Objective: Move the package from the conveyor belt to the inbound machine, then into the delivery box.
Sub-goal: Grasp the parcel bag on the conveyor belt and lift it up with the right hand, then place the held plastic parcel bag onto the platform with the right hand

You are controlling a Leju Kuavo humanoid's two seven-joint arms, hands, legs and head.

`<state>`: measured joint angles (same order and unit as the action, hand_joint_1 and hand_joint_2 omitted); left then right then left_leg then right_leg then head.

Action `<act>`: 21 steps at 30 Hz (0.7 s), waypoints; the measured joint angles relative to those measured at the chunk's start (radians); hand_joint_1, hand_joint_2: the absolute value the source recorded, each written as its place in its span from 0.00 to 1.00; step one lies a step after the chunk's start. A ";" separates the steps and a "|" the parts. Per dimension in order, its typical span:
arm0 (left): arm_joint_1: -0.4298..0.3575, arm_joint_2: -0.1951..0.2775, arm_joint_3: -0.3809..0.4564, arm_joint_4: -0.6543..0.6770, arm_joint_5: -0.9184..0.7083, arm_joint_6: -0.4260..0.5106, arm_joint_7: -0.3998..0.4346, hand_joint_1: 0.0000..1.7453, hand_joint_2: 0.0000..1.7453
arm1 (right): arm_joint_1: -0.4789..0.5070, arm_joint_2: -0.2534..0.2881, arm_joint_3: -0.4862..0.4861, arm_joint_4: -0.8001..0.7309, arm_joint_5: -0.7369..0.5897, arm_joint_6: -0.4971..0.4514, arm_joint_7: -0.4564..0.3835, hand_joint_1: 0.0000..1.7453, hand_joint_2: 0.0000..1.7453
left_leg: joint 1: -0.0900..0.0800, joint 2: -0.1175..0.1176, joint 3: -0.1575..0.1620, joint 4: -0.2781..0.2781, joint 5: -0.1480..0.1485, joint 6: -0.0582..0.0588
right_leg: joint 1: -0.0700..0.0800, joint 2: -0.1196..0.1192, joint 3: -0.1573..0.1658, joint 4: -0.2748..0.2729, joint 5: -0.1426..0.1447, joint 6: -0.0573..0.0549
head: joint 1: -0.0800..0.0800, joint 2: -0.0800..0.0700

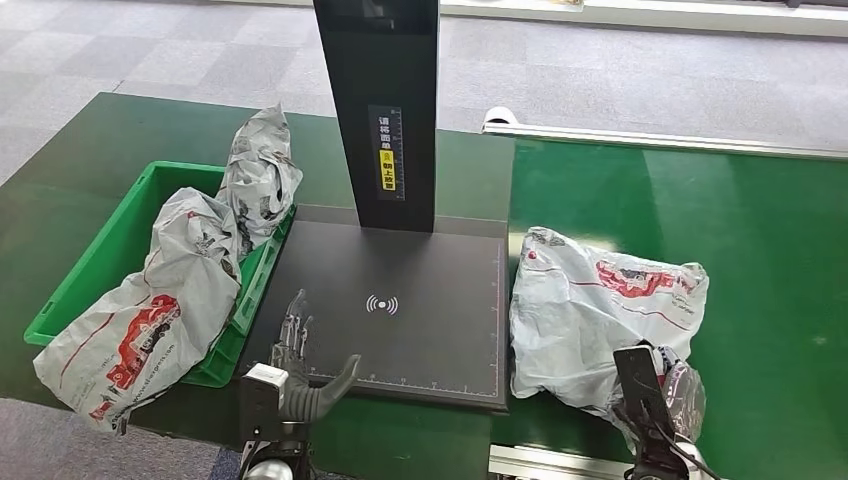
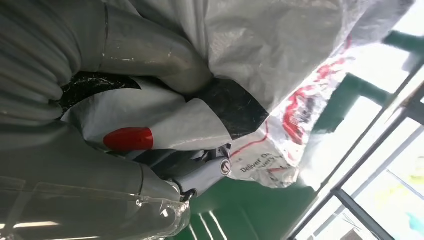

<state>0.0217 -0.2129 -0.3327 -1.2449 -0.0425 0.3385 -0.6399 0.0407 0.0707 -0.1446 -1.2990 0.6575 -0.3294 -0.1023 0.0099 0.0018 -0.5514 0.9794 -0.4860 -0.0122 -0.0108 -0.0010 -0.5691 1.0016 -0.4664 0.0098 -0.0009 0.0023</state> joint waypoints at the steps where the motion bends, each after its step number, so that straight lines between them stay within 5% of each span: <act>1: 0.001 0.000 0.000 -0.002 0.000 0.001 0.000 0.00 1.00 | 0.004 0.003 0.000 -0.013 -0.029 -0.022 -0.030 1.00 1.00 | 0.000 0.000 0.000 0.000 0.000 0.000 | 0.000 0.000 0.000 0.000 0.000 0.000 | 0.000 0.000; 5: 0.003 0.000 0.000 -0.010 -0.001 0.005 -0.009 0.00 1.00 | 0.027 0.016 0.012 -0.117 -0.217 -0.147 -0.223 1.00 1.00 | 0.000 0.000 0.000 0.000 0.000 0.000 | 0.000 0.000 0.000 0.000 0.000 0.000 | 0.000 0.000; 8: -0.001 -0.001 -0.001 -0.015 0.006 0.002 -0.017 0.00 1.00 | 0.029 0.024 0.048 -0.209 -0.343 -0.122 -0.298 1.00 1.00 | 0.000 0.002 0.000 0.000 0.000 0.000 | 0.000 0.001 0.000 0.000 0.000 0.000 | 0.000 0.000; 14: -0.021 -0.009 -0.001 -0.020 0.017 -0.014 -0.019 0.00 1.00 | -0.035 0.062 0.217 -0.200 -0.396 0.130 -0.273 1.00 1.00 | 0.001 0.003 0.001 0.000 0.001 0.000 | 0.001 0.001 0.001 0.000 0.000 0.000 | 0.000 0.000; 21: -0.052 -0.012 0.001 -0.030 0.018 -0.012 -0.017 0.00 1.00 | -0.119 0.101 0.412 -0.057 -0.332 0.228 -0.214 1.00 1.00 | 0.001 0.002 0.001 0.000 0.001 0.000 | 0.001 0.001 0.001 0.001 0.000 0.000 | 0.000 0.000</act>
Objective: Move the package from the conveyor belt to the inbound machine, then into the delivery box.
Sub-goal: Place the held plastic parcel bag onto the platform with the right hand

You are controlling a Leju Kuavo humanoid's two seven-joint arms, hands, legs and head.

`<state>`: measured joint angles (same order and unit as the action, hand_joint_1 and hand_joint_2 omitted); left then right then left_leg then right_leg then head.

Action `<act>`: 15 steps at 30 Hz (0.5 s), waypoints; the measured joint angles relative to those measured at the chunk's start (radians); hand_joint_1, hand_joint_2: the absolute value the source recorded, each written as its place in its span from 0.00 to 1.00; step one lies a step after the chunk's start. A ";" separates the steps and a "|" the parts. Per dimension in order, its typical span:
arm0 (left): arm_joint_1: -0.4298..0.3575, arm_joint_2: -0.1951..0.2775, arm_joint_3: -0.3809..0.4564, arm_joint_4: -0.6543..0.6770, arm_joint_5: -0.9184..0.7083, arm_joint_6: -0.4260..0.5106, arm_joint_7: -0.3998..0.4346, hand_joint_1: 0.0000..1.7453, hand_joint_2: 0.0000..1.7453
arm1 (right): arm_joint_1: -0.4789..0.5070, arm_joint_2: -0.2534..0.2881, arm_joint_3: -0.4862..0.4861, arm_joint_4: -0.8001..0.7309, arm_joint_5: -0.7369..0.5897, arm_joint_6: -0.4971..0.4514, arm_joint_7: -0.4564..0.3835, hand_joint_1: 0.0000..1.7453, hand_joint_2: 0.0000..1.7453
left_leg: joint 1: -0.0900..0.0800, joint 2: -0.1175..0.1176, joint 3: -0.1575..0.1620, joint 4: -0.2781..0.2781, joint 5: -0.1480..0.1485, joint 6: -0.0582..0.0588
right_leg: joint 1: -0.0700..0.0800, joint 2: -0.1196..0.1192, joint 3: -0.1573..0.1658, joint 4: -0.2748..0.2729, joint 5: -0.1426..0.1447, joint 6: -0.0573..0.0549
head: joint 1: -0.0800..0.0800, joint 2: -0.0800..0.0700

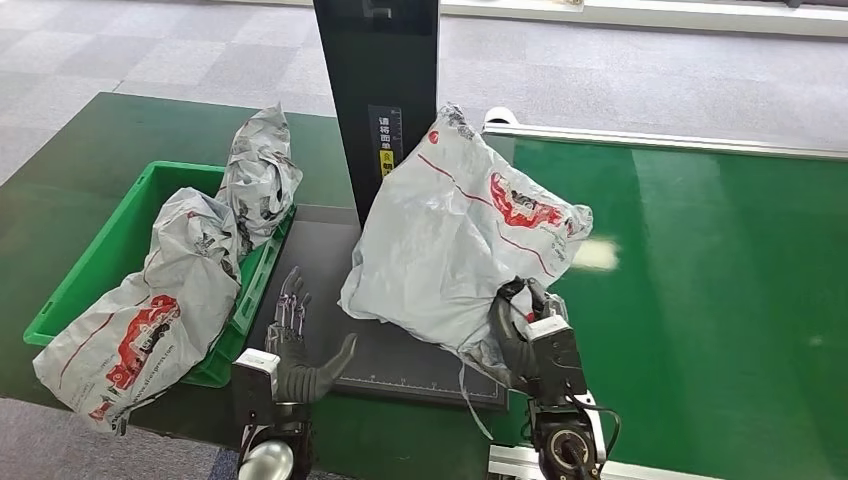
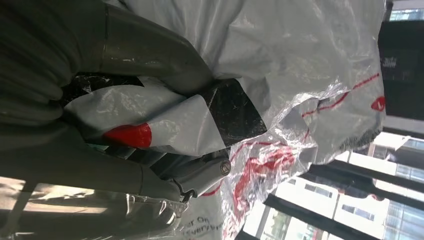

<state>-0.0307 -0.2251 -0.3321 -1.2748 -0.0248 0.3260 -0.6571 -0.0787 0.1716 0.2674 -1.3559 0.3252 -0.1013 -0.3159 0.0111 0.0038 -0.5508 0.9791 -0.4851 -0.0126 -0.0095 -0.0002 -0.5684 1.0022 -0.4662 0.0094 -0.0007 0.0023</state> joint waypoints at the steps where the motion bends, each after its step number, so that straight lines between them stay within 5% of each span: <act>1: -0.003 0.000 0.001 -0.001 0.000 0.004 0.000 0.00 1.00 | -0.009 0.002 0.016 0.017 0.008 0.015 0.008 1.00 1.00 | 0.000 0.000 0.000 0.000 0.000 0.000 | 0.000 0.000 0.000 0.000 0.000 0.000 | 0.000 0.000; 15: -0.013 0.015 0.024 -0.012 0.027 0.063 0.000 0.00 1.00 | -0.070 0.023 0.142 0.200 0.071 0.074 0.057 1.00 1.00 | 0.000 -0.001 -0.001 0.000 -0.001 0.000 | 0.000 0.000 -0.001 0.000 0.000 0.000 | 0.000 0.000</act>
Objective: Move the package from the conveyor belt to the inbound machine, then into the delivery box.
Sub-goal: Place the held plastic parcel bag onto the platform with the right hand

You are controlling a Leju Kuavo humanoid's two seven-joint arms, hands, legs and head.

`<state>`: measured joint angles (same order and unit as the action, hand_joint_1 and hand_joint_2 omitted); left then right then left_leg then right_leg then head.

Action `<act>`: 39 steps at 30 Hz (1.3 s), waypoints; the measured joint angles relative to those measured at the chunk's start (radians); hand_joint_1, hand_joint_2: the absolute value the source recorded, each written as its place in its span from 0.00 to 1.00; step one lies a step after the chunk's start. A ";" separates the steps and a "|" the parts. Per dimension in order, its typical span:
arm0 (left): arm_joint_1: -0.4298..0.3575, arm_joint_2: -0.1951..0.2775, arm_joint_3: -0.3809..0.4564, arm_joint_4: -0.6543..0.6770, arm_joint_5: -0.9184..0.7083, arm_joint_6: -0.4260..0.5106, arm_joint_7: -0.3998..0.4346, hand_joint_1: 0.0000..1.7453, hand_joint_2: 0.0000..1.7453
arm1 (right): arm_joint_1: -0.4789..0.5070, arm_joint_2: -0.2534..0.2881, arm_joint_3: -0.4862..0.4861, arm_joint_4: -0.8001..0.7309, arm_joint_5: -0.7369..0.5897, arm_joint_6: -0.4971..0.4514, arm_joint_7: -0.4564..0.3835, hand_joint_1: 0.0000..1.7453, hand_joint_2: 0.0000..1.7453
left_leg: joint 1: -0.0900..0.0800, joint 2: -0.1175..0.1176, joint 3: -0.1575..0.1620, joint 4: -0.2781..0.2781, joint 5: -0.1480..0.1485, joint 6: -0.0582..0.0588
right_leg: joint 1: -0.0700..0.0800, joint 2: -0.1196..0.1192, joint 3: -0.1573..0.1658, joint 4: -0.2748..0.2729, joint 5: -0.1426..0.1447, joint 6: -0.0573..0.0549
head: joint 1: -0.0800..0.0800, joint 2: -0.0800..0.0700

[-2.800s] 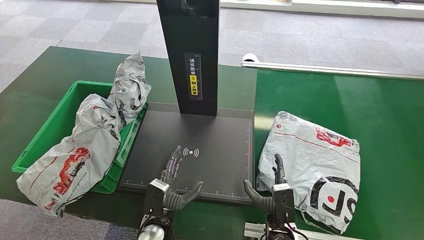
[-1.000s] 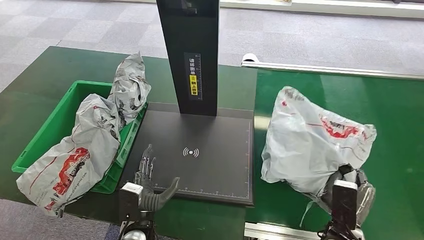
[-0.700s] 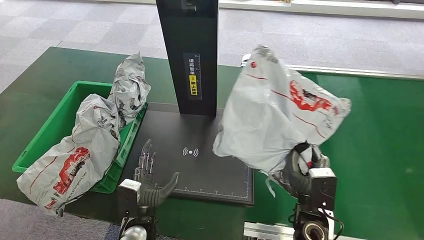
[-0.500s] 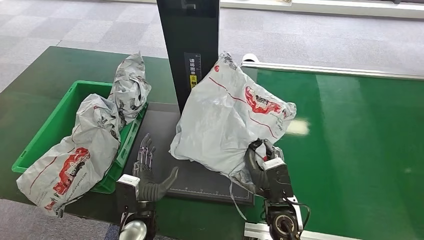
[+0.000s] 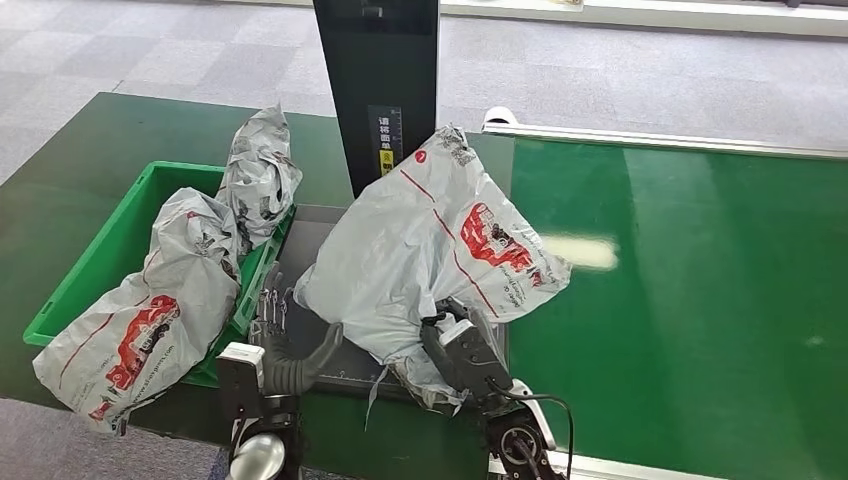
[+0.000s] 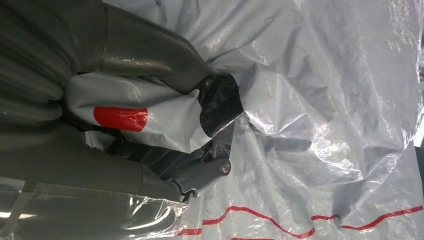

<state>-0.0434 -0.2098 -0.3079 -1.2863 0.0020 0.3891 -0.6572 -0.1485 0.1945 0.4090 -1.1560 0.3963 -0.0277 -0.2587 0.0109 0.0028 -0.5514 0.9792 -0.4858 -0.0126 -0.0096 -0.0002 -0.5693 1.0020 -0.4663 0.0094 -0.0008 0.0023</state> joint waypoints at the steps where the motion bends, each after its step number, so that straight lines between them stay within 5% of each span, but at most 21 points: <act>1: 0.000 0.000 0.001 0.000 0.001 0.003 0.000 0.00 1.00 | -0.003 -0.001 0.000 0.005 0.001 0.001 0.001 0.77 1.00 | 0.000 0.000 0.000 0.000 0.000 0.000 | 0.000 0.000 0.000 0.000 0.000 0.000 | 0.000 0.000; 4: 0.002 0.001 0.004 -0.001 0.005 0.009 0.000 0.00 1.00 | -0.009 -0.005 0.002 0.020 0.005 0.002 0.005 0.02 1.00 | 0.000 0.000 0.000 0.000 0.000 0.000 | 0.000 0.000 0.000 0.000 0.000 0.000 | 0.000 0.000; 19: 0.016 0.001 0.015 -0.034 -0.012 0.024 -0.002 0.00 1.00 | 0.030 -0.027 0.014 -0.017 -0.099 0.059 -0.136 0.00 1.00 | 0.000 0.000 0.000 0.000 0.000 0.000 | 0.000 0.000 0.000 0.000 0.000 0.000 | 0.000 0.000; 25: 0.022 0.000 0.012 -0.038 -0.021 0.011 -0.006 0.00 1.00 | 0.076 -0.032 0.012 -0.197 -0.226 0.130 -0.270 0.00 1.00 | 0.000 0.000 0.000 0.000 0.000 0.000 | 0.000 0.000 -0.001 0.000 0.000 0.000 | 0.000 0.000; 34: 0.032 0.000 -0.006 -0.039 -0.082 -0.009 0.010 0.00 1.00 | 0.145 -0.041 -0.124 -0.474 -0.232 -0.221 -0.374 0.00 1.00 | 0.000 0.000 0.000 0.000 0.000 0.000 | -0.001 0.000 -0.001 0.000 0.000 0.000 | 0.000 0.000; 39: 0.024 -0.002 -0.036 -0.037 -0.175 -0.042 0.061 0.00 1.00 | 0.182 -0.038 -0.243 -0.580 -0.275 -0.275 -0.379 0.00 1.00 | -0.001 0.000 0.000 0.000 0.000 0.000 | -0.001 0.000 -0.001 0.000 0.000 0.000 | 0.000 0.000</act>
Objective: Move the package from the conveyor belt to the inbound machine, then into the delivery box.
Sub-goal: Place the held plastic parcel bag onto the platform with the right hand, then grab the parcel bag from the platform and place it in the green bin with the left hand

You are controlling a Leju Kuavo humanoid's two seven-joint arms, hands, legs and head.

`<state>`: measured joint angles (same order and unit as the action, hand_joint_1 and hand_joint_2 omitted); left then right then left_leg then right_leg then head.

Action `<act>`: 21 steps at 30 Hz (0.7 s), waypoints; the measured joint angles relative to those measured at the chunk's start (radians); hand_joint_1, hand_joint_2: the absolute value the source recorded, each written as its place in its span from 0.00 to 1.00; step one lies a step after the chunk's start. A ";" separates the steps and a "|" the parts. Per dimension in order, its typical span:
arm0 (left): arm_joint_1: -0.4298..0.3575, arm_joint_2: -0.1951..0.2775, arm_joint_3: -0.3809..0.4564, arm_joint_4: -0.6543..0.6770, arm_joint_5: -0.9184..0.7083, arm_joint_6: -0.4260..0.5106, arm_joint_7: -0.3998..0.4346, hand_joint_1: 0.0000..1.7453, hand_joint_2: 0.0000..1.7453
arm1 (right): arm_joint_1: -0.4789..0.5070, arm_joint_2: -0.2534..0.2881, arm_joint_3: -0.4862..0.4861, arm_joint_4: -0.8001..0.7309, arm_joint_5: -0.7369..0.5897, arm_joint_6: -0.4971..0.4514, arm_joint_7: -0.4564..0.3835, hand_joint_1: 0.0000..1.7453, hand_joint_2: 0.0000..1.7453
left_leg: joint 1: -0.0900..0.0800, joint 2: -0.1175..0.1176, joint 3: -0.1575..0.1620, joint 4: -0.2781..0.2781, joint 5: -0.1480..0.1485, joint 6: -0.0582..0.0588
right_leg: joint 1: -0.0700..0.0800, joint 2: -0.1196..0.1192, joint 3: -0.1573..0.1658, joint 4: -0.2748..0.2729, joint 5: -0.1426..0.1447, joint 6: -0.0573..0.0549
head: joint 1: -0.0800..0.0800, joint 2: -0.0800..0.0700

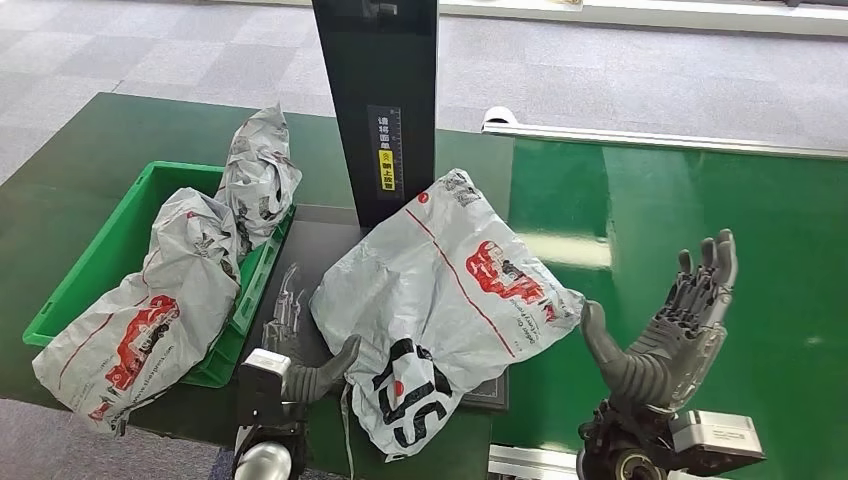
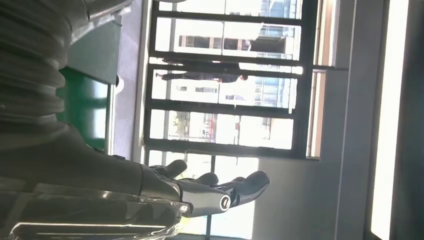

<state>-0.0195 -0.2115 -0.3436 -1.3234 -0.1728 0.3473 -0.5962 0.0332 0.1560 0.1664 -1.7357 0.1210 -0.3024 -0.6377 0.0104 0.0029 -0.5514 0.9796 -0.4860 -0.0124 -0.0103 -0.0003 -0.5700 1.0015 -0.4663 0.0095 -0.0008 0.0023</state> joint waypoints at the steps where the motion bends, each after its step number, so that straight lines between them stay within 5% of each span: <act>1: -0.003 -0.002 -0.008 0.002 -0.026 -0.003 0.007 0.00 1.00 | 0.005 0.001 -0.016 -0.010 -0.001 -0.001 -0.001 0.00 1.00 | 0.000 0.000 0.000 0.000 0.000 0.000 | 0.000 0.000 0.000 0.000 0.000 0.000 | 0.000 0.000; 14: -0.065 -0.012 -0.181 0.047 -0.514 0.115 0.072 0.00 1.00 | 0.028 0.009 -0.055 -0.021 -0.006 0.010 -0.017 0.00 1.00 | 0.000 0.000 0.000 0.000 0.000 0.000 | 0.000 0.000 0.000 0.000 0.000 0.000 | 0.000 0.000; 21: -0.145 -0.012 -0.264 0.189 -0.764 0.221 0.189 0.00 1.00 | 0.027 0.012 -0.055 -0.007 -0.022 0.028 -0.012 0.00 1.00 | 0.000 -0.001 0.000 0.000 0.000 0.000 | 0.000 0.000 0.001 0.000 0.000 0.000 | 0.000 0.000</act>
<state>-0.1640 -0.2231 -0.6077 -1.1340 -0.9371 0.5684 -0.4068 0.0606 0.1680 0.1118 -1.7423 0.0994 -0.2745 -0.6493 0.0104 0.0023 -0.5513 0.9795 -0.4860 -0.0124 -0.0103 -0.0003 -0.5695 1.0016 -0.4662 0.0095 -0.0011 0.0023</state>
